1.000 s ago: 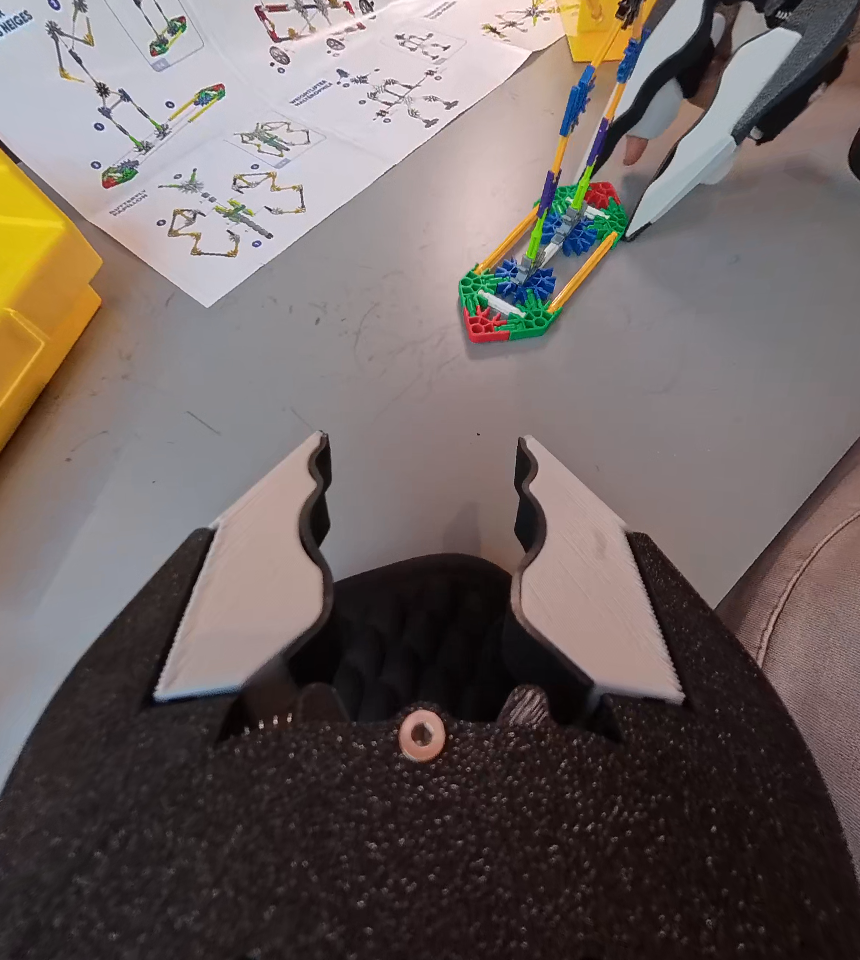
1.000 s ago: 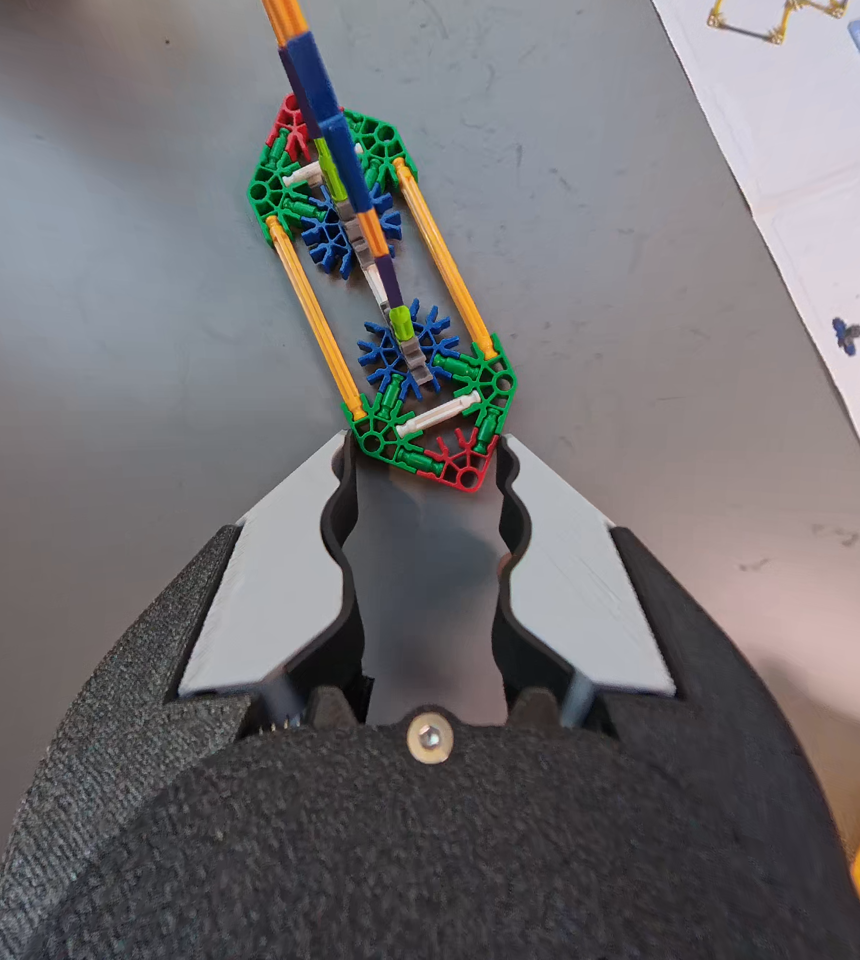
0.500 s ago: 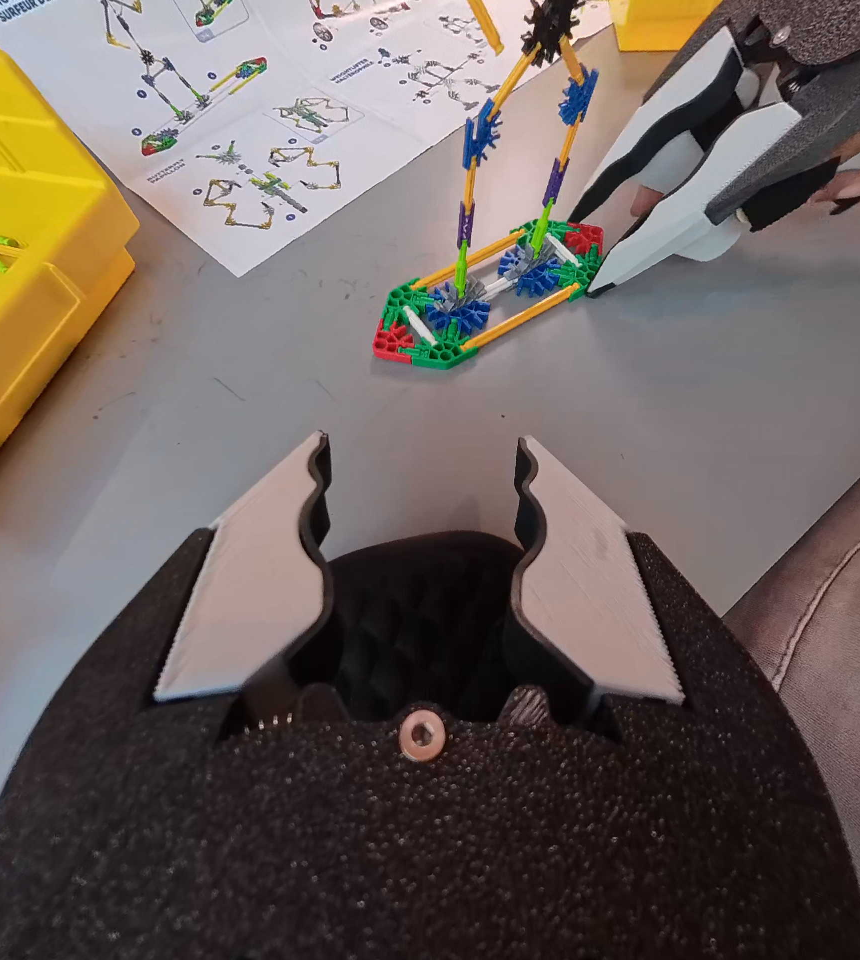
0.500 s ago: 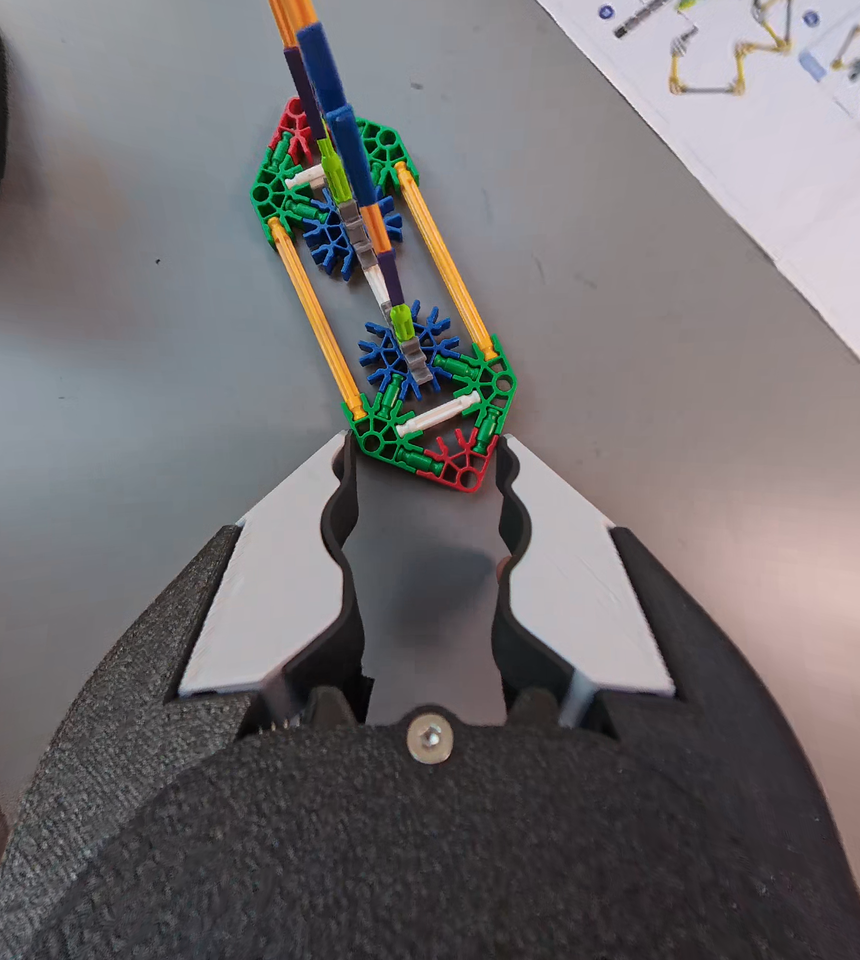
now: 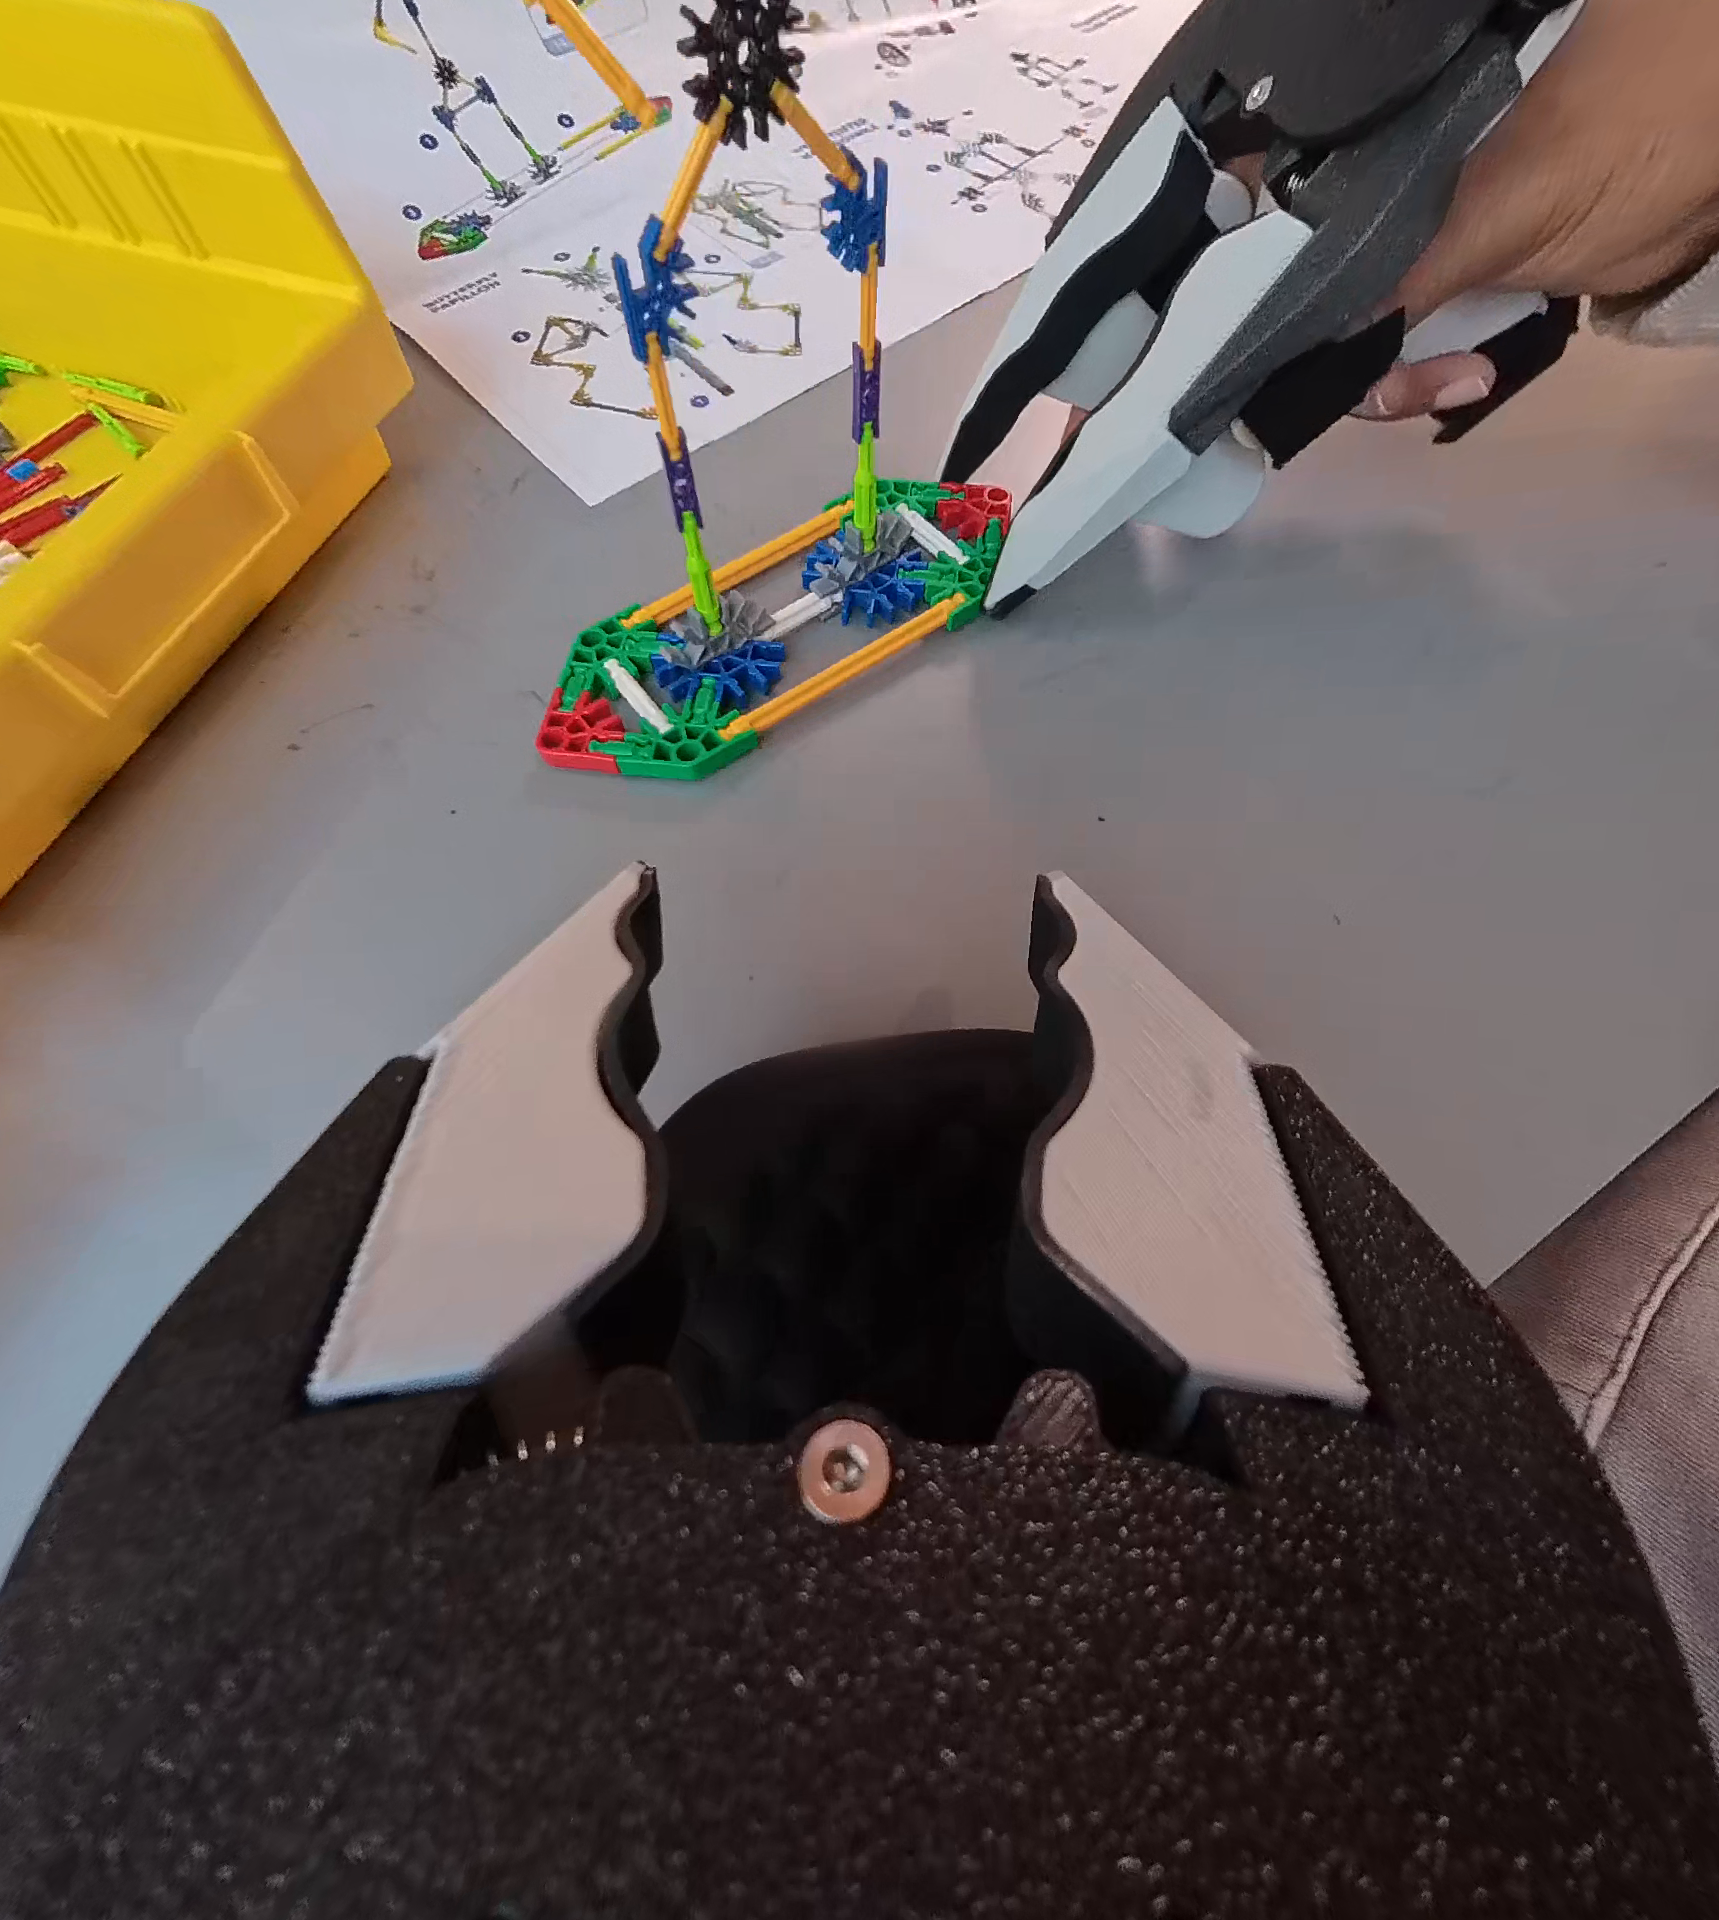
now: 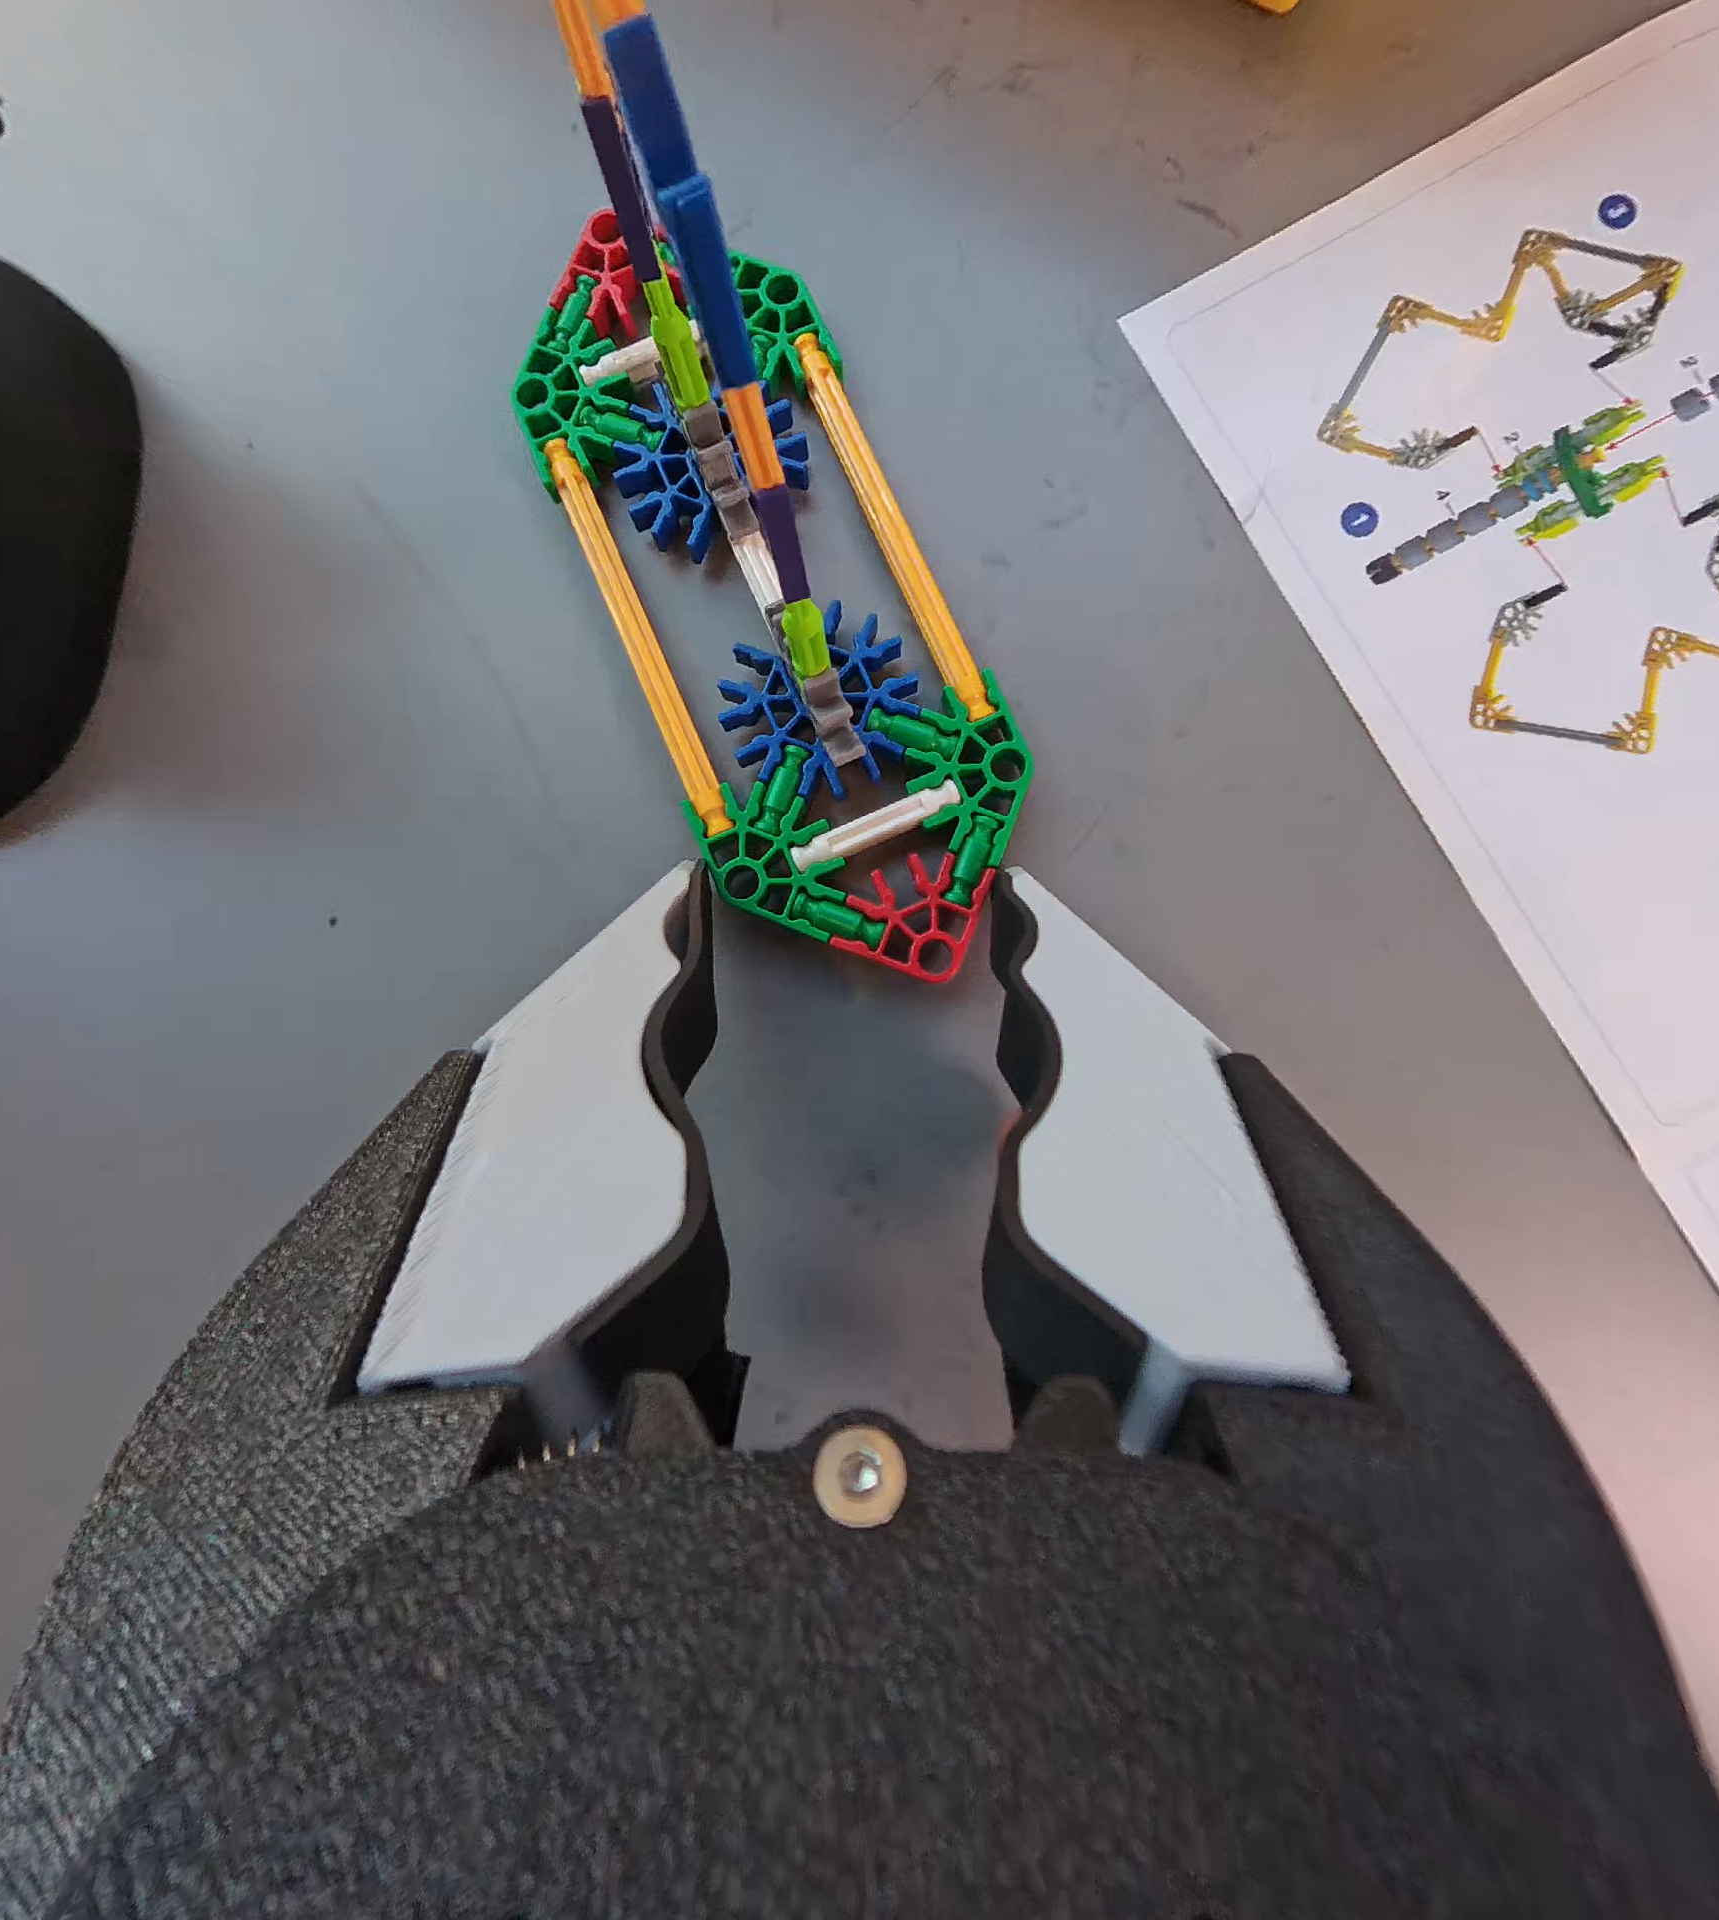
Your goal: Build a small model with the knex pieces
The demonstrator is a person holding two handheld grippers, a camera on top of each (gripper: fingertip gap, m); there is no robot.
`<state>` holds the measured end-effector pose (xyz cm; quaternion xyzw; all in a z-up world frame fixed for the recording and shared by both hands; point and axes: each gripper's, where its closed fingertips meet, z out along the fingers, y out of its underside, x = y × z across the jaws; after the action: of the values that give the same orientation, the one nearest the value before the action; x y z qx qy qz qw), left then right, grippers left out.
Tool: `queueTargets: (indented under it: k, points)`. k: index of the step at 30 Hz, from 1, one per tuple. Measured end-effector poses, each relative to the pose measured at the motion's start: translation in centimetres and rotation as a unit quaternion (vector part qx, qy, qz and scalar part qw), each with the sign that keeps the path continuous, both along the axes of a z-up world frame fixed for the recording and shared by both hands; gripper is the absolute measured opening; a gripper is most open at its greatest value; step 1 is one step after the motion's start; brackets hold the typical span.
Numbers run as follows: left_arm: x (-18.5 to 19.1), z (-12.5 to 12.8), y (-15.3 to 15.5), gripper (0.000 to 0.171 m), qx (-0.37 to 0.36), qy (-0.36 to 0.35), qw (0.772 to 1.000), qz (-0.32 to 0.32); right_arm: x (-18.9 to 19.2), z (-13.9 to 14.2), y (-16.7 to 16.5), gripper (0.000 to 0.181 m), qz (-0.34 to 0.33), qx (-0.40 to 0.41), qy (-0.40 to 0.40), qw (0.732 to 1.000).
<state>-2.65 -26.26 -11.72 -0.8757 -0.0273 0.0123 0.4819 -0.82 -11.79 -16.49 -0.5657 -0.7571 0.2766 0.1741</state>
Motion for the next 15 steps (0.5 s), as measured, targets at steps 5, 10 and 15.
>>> queueTargets:
  k: [5,10,15]
  points:
    - [-0.9,0.4,-0.3,0.072,0.011,0.005,1.0,0.016,-1.2,0.0,-0.9,0.052,-0.081,0.0,0.009,0.997]
    - [-1.4,0.5,-0.6,0.072,0.015,0.004,1.0,0.024,-2.5,-0.1,-2.6,0.052,-0.063,0.012,0.019,0.998]
    - [-1.9,0.4,-0.8,0.072,0.014,0.006,0.999,0.031,-4.1,-0.1,-3.4,0.051,0.026,0.027,0.016,0.999]
